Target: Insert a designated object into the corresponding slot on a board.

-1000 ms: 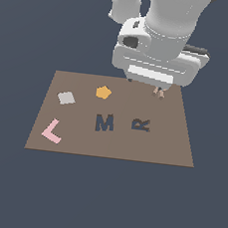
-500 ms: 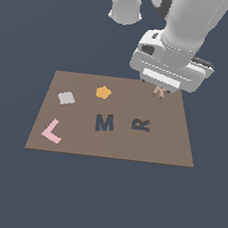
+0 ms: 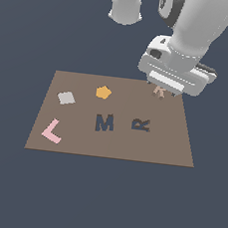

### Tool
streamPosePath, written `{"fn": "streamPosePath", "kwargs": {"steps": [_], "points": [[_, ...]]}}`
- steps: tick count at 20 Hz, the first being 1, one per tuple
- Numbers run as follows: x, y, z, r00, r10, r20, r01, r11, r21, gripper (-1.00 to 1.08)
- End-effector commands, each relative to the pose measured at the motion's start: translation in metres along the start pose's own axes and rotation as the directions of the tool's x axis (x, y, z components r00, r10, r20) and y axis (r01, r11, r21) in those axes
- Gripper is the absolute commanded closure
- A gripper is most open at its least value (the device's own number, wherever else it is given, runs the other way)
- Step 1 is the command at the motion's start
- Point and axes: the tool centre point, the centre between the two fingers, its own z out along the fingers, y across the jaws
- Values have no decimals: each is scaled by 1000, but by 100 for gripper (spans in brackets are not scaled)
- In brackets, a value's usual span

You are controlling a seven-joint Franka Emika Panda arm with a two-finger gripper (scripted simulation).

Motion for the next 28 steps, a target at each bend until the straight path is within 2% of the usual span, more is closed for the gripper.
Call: {"fn": "streamPosePath", "kwargs": {"steps": [1,16,17,28], "points": [[-2,-2,2,1000,10,0,-10,1000,0,-92],[-2,-3,23,1000,12,0,-12,1000,1,-92],[-2,-3,23,1000,12,0,-12,1000,1,108],[-1,-3,22,1000,13,-1,-13,1000,1,108]]}}
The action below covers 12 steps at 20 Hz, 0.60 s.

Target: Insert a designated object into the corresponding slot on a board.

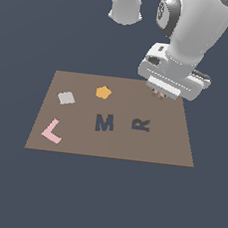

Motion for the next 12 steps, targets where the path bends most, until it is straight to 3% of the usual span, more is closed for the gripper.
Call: {"fn": "streamPosePath", "kwargs": {"steps": [1,12], "points": [[0,0,-2,1000,0,0,0,1000,0,108],[2,2,-4,999,-32,0,32,999,0,108]]}}
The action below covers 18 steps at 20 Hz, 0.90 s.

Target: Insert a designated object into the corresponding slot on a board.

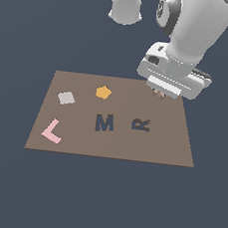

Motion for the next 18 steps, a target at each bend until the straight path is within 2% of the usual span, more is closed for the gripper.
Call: {"fn": "streamPosePath", "kwargs": {"steps": [1,11,15,18], "points": [[1,2,0,1000,-20,0,20,1000,0,108],[11,14,-1,982,-187,-1,187,982,0,108],[17,21,-1,958,-288,-1,288,958,0,108],[24,26,-2,927,-374,-1,374,927,0,108]]}}
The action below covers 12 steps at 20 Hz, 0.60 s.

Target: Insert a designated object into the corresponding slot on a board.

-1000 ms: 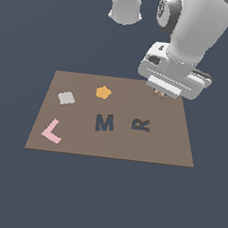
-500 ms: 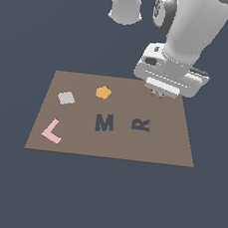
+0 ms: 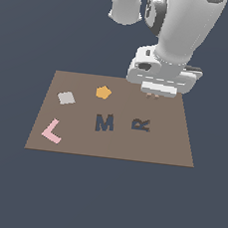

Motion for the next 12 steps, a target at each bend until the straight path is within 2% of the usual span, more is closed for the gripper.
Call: {"fn": "streamPosePath", "kwargs": {"steps": [1,6,12], "points": [[4,6,0,997,-79,0,79,997,0,108],[15,19,-1,967,-254,-1,254,967,0,108],[31,31,-2,890,-456,-1,456,890,-1,108]]}}
